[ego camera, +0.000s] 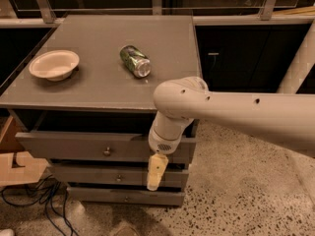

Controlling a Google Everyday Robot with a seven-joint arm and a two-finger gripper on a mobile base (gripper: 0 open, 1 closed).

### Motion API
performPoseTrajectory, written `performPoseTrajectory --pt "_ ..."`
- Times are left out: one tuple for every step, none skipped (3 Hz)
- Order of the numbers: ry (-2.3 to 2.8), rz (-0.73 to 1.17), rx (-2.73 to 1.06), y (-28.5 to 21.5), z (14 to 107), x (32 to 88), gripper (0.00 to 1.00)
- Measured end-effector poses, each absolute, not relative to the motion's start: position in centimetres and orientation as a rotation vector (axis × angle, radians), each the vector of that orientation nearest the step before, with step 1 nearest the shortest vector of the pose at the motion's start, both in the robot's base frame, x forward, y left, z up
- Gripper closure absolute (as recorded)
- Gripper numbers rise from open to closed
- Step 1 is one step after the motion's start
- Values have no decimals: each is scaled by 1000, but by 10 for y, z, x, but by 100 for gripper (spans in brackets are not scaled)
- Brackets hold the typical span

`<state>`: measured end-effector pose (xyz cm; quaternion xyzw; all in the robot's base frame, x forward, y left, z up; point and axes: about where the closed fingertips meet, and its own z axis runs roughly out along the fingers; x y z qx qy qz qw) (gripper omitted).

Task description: Open top drawer

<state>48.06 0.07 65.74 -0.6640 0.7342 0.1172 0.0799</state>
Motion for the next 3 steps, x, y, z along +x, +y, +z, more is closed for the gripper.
performPoseTrajectory --pt "2181 411 -2006 3 669 476 0" --pt "2159 512 -1947 -17 693 438 0" --pt "2159 513 -1943 -18 694 438 0"
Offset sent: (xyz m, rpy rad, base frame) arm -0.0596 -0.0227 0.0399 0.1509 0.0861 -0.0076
